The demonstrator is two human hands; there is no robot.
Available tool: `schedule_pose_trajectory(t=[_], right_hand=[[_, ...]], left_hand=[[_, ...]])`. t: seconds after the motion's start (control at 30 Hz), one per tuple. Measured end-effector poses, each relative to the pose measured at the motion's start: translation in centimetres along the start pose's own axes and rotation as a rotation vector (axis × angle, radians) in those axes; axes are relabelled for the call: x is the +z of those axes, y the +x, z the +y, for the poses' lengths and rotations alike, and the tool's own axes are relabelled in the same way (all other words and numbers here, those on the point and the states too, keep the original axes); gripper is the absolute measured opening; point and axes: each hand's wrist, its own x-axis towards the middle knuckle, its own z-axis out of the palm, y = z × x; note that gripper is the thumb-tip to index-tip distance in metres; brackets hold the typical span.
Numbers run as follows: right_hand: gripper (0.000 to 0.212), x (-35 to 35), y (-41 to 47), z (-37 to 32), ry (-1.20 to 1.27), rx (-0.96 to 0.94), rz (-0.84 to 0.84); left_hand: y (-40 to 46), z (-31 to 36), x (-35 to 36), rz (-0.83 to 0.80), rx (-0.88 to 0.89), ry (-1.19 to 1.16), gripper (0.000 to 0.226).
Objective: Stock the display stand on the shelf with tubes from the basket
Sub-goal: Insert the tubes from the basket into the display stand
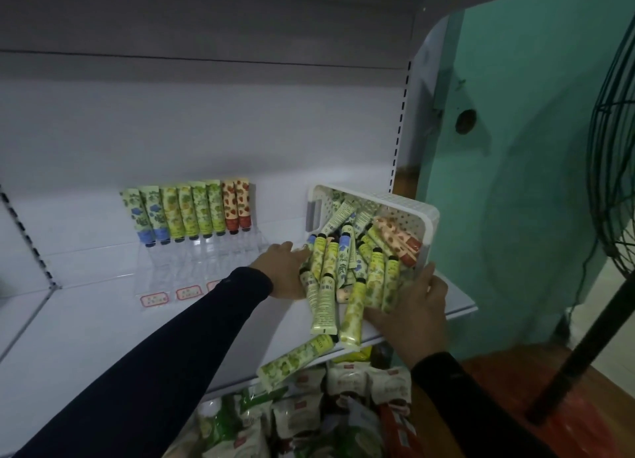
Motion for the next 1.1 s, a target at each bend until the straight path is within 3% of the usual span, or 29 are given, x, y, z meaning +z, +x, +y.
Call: schedule_pose_trajectory(t=[0.17, 0.27, 0.33, 0.4, 0.6, 0.87, 1.1], right_hand=[[0.125, 0.1, -0.8, -0.1, 0.067, -0.002, 0.0], [0.123, 0.3, -1.3, -0.9, 0.086, 0.004, -0.006], [0.116, 0.7, -1.8, -1.6, 0.087, -0.025, -0.005], [0.103, 1.2, -2.4, -2.2, 0.065, -0.083, -0.027], [0.071, 1.3, -1.7, -2.4, 0.072, -0.199, -0.194], [0.028, 1.7, -1.4, -3.0, 0.15, -0.357, -0.429], [0.034, 3.3, -1.7, -4.3, 0.067, -0.454, -0.284]], left_hand=[[-4.9, 0.8, -0.6, 0.225, 0.032, -0.186, 0.046], [-10.0, 2.7, 1.1, 0.233, 0.151, -0.251, 0.073], [-11.9, 4.1, 3.5, 0.144, 0.218, -0.099, 0.084], [-11.6, 4.3, 5.5, 0.112, 0.202, 0.004, 0.089], [-9.8, 2.1, 6.8, 0.141, 0.16, -0.054, 0.092], [-9.5, -0.1, 6.9, 0.255, 0.156, -0.222, 0.058], [-11.1, -1.4, 6.6, 0.43, 0.098, -0.297, 0.038]])
